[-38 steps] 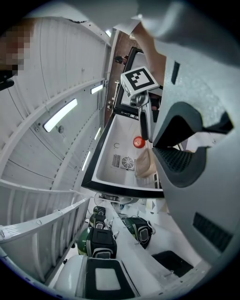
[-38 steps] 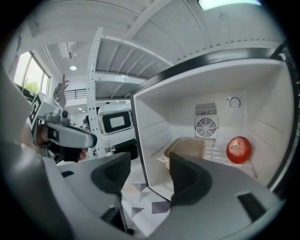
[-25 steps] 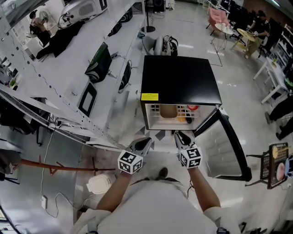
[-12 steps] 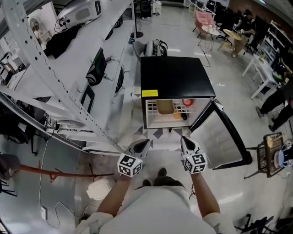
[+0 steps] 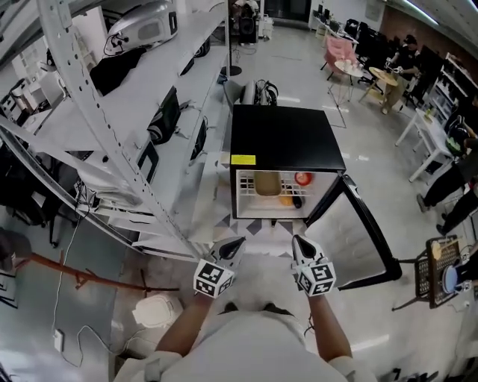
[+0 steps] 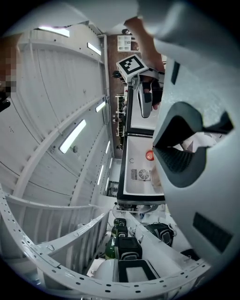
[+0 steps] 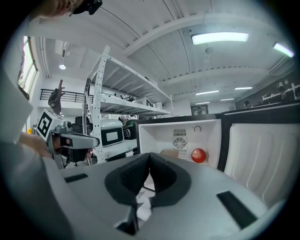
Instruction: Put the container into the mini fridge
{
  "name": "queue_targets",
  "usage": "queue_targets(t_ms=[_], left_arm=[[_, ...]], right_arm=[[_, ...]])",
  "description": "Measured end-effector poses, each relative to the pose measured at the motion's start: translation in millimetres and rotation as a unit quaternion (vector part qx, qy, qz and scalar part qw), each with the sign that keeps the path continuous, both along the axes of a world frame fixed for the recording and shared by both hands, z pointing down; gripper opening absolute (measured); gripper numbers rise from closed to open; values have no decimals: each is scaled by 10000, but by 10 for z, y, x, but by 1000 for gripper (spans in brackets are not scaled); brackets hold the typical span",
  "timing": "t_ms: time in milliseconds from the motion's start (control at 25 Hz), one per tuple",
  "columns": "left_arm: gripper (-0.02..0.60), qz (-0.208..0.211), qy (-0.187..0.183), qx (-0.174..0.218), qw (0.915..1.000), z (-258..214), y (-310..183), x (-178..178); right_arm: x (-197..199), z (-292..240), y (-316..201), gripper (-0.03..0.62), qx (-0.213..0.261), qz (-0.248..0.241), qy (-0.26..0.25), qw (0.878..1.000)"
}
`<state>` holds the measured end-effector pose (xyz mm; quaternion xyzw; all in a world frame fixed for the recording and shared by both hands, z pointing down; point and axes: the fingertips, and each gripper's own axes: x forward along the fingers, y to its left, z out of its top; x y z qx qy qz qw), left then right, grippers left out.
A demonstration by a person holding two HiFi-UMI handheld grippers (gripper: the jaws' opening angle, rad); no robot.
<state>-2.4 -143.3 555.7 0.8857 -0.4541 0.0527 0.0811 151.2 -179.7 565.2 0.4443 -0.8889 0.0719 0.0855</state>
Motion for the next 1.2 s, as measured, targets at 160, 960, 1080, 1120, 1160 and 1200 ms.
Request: queue_targets(t_ms=[160, 960, 1080, 1120, 1160, 1200], left_arm=[[3, -282, 245, -34, 9993, -116, 9, 54], [3, -643, 465, 32, 9968, -231, -116, 251], [3, -646, 453, 41, 9969, -240, -118, 239], [3, -646, 445, 41, 9969, -239, -119, 237], [4, -647, 440, 38, 9969, -236, -122, 234], [3, -650, 438, 33, 9969, -231, -126, 232]], right_arm=[[71, -97, 54, 6, 13, -311, -15, 9995], [187, -240, -115, 6, 147, -763, -143, 9969], [168, -239, -142, 6, 131, -775, -160, 9968], [164, -242, -149, 6, 136, -780, -168, 9967], [162, -246, -157, 6, 142, -782, -175, 9967], [160, -249, -165, 6, 147, -783, -183, 9967]])
